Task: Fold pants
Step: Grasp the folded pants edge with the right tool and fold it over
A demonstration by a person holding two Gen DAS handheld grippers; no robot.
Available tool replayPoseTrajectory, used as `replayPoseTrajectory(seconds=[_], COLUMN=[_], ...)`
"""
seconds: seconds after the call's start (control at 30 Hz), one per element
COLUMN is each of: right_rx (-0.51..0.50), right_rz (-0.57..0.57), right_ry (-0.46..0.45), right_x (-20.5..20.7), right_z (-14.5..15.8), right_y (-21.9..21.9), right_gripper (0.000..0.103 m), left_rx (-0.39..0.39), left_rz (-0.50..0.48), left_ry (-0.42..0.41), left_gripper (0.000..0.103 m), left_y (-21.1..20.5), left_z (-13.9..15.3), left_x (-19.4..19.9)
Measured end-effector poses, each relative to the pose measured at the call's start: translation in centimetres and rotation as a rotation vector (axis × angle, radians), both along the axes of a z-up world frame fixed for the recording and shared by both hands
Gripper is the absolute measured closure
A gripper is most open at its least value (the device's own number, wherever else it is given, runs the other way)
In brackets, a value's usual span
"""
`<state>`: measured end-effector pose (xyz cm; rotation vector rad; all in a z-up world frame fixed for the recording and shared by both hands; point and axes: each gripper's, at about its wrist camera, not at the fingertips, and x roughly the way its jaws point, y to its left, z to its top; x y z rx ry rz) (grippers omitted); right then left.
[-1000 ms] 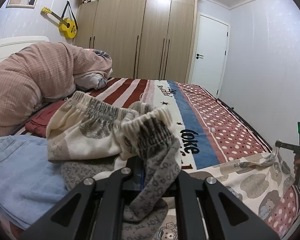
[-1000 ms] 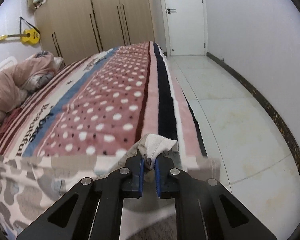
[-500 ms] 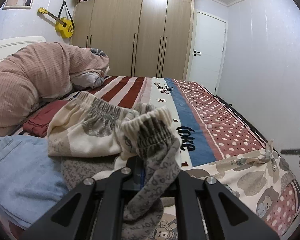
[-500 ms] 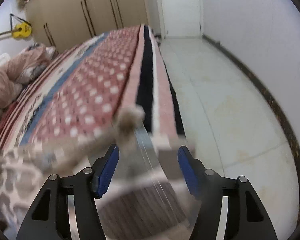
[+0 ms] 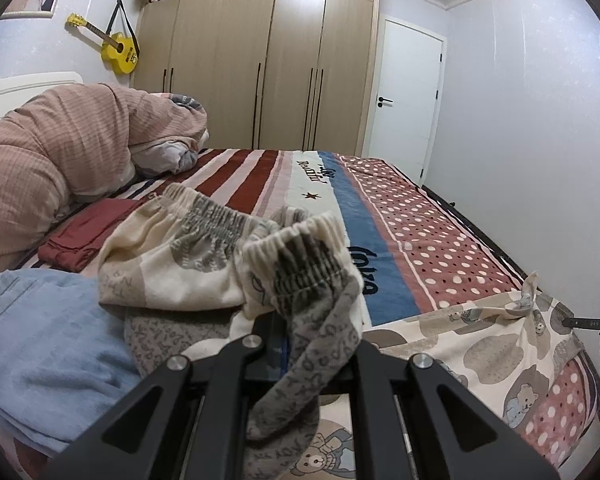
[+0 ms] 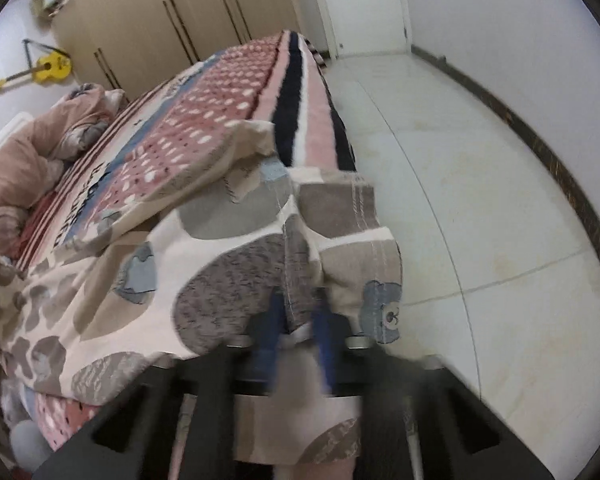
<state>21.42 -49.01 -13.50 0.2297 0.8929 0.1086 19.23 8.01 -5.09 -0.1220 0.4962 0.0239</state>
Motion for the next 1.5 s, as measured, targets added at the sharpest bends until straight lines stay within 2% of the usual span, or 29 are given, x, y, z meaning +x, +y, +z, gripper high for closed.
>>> replayPoseTrajectory(seconds=[0.2, 0.33, 0.4, 0.47, 0.6, 0.67, 0.7, 0.73, 0.8, 0.9, 1.0, 1.1, 1.17, 1.27, 1.4, 1.5], right_rx=[-0.062, -0.103, -0.086, -0.063, -0.108, -0.192, -0.245, -0.272, -0.242, -0.131, -0.041, -0.022, -0.044, -0.046, -0.162, -0.197], right_rz=[-0.108, -0.177, -0.211, -0.214, -0.210, -0.206, -0.223, -0.233, -0.215, -0.089, 0.074, 0.169, 0.209, 0.209, 0.140, 0.090], right_ry=[-0.094, -0.095, -0.085, -0.062, -0.015, 0.050, 0.068, 0.056, -0.019, -0.088, -0.065, 0.007, 0.028, 0.033, 0.047, 0.059], right_x=[-2.2, -3.7, -4.8, -5.6, -6.4, -5.6, -5.2, -5.0, -4.7, -2.8, -0.1, 2.4, 4.1, 6.4, 9.9, 10.9], right_z=[2.0, 2.6, 2.5, 2.1, 1.2, 0.9, 1.0, 1.4, 3.0, 4.4, 3.5, 1.7, 0.8, 0.6, 0.1, 0.0], right_y=[-0.2, -1.3, -2.4, -3.0, -2.7, -2.0, -1.6, -1.3, -0.8, 1.5, 5.5, 8.6, 10.0, 11.0, 11.8, 11.5], right_gripper=[0.101, 0.103, 0.103, 0.103, 0.102, 0.101, 0.094, 0.084, 0.072, 0.072, 0.078, 0.079, 0.079, 0.080, 0.082, 0.082], left_rx=[-0.007, -0.016, -0.023, -0.031, -0.033, -0.035, -0.035, -0.037, -0.044, -0.055, -0.063, -0.062, -0.060, -0.055, -0.060, -0.073], left_rz=[-0.024, -0.050, -0.061, -0.075, -0.095, -0.105, -0.110, -0.114, -0.121, -0.132, -0.148, -0.157, -0.163, -0.169, -0.181, -0.198], left_ry=[0.000, 0.001, 0.002, 0.002, 0.008, 0.014, 0.016, 0.017, 0.017, 0.015, 0.014, 0.015, 0.019, 0.021, 0.023, 0.025], left_gripper=[0.098, 0.098, 0.098, 0.098, 0.098, 0.098, 0.098, 0.098, 0.098, 0.098, 0.098, 0.098, 0.098, 0.098, 0.098, 0.098], left_y=[-0.1, -0.3, -0.5, -0.6, -1.1, -1.2, -1.3, -1.4, -1.5, -1.7, -1.9, -2.1, -2.1, -2.0, -2.0, -2.4], left_z=[0.0, -0.1, -0.1, -0.2, -0.4, -0.5, -0.6, -0.6, -0.7, -0.8, -0.9, -1.1, -1.3, -1.4, -1.7, -2.1], left_x=[-0.2, -0.1, 0.0, 0.0, 0.3, 0.6, 0.7, 0.7, 0.8, 0.8, 0.8, 0.9, 1.1, 1.5, 2.0, 2.4])
